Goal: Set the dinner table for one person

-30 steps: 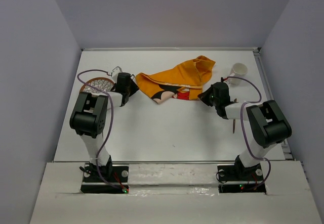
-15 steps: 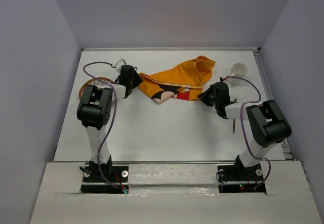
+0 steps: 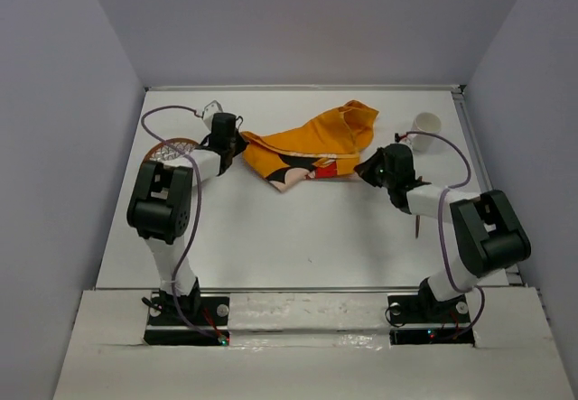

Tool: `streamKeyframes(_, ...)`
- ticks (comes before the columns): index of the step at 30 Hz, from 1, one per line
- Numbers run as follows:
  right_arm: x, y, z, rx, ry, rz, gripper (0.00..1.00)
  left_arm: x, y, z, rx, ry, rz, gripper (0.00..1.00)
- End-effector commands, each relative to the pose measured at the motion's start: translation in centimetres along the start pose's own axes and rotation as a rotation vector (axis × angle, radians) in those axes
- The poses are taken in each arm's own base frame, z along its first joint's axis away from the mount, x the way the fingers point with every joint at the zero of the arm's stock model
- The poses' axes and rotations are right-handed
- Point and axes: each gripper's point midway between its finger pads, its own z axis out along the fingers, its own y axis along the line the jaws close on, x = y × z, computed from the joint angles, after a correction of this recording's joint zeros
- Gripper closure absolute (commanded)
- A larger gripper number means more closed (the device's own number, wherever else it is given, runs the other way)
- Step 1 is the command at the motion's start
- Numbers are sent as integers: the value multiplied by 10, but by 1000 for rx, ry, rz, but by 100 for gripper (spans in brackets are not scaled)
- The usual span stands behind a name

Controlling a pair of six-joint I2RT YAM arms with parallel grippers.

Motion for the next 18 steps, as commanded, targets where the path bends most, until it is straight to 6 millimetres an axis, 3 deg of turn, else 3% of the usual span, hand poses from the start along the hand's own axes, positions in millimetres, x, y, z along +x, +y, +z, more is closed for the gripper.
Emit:
streamKeyframes(1,-49,36,-39,-67,-126,-97,100,-117,-51,-108,113,-309,24,100)
streamKeyframes(2,-70,54,-62,-109,-189,-111,100,-126,-50,-124,114,-331,27,100)
streamKeyframes(3,-78,58,-76,-101,-202,-144,100,-137,-53,-143,126,-367,32,100)
streamKeyframes(4,-90,65,-90,-105,-239,-157,100,-157,-58,-179,150,-433,18,100)
streamKeyframes(5,-100,72,-105,-113,-268,-168,100,-166,-60,-195,159,-459,14,100)
streamKeyframes(6,-119,87,-137,-142,-326,-188,100,-182,-65,-226,194,-511,3,100)
streamKeyframes(8,-139,96,-169,-143,-396,-197,100,-195,-67,-255,204,-543,-4,100)
streamKeyframes(9,-151,104,-199,-152,-441,-209,100,-204,-71,-279,236,-574,-13,100)
streamKeyframes(11,-164,113,-229,-173,-491,-215,100,-211,-76,-301,263,-585,-13,100)
streamKeyframes(12,-174,121,-256,-188,-528,-223,100,-217,-77,-320,286,-609,-21,100)
streamKeyframes(16,-189,123,-300,-174,-598,-240,100,-232,-75,-364,311,-674,-34,100)
streamKeyframes(18,-197,126,-316,-169,-630,-245,100,-230,-68,-368,290,-669,-23,100)
